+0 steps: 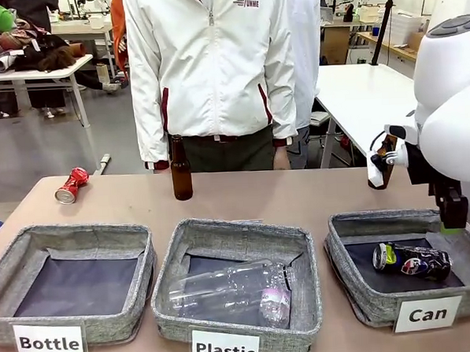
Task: Sort the can waste into the basket.
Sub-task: Pick up the can waste from the table and place it in the right Fabric basket.
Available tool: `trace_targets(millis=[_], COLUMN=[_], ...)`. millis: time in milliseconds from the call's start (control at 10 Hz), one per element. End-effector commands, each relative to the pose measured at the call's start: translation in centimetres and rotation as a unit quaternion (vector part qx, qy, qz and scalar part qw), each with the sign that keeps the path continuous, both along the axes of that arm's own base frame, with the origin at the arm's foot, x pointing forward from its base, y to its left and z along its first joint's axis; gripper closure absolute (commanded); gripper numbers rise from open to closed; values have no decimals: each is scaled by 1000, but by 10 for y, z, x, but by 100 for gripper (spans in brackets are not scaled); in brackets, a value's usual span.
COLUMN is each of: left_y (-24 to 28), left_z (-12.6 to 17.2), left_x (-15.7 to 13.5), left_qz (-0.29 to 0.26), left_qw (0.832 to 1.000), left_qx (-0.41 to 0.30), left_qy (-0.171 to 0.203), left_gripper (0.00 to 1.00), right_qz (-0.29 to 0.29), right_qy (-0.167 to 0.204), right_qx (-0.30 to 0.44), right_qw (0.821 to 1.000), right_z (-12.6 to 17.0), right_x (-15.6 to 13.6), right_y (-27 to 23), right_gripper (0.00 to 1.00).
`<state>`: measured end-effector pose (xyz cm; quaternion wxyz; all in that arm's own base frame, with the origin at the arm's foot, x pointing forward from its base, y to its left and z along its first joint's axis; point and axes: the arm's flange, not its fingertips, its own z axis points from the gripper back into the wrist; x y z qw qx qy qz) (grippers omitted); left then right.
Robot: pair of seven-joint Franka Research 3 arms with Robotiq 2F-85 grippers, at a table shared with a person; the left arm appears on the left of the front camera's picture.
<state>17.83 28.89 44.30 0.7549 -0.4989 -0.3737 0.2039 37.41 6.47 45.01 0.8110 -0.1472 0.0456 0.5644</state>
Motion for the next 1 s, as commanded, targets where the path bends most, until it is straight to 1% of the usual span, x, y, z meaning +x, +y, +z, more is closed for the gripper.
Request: trace_targets(millis=[0, 100, 200, 300, 400, 500, 600, 700, 800, 900], left_y=[0, 0, 0, 0, 0, 0, 0, 0, 0, 0], left_z=[2, 2, 2, 2, 2, 2, 2, 2, 2, 2], left_x=[2, 2, 2, 2, 2, 2, 2, 2, 2, 2], left_qz=[1, 1, 1, 1, 1, 1, 1, 1, 1, 1], left_qw=[1000, 1000, 1000, 1000, 1000, 1000, 1000, 1000, 1000, 1000], left_qx=[1, 1, 1, 1, 1, 1, 1, 1, 1, 1], left_qy=[-15, -15, -15, -15, -15, -15, -15, -15, -15, -15], left_gripper=[0, 0, 0, 0, 0, 0, 0, 0, 0, 0], right_qz=[-26, -75, -118, -180, -246, -301, -309, -309, -313, -323], right_qy=[6, 12, 35, 13, -32, -86, -111, -141, -147, -156], right_qx=[174, 310, 480, 572, 632, 681, 727, 757, 767, 754], right_qw=[984, 948, 868, 800, 734, 662, 603, 558, 541, 550], right_z=[11, 24, 35, 38, 38, 30, 21, 13, 6, 2], right_x=[-15, -31, -56, -74, -87, -96, -104, -106, -103, -95], right_y=[-11, -28, -53, -74, -100, -124, -144, -154, -157, -159], right_gripper=[0, 0, 0, 0, 0, 0, 0, 0, 0, 0])
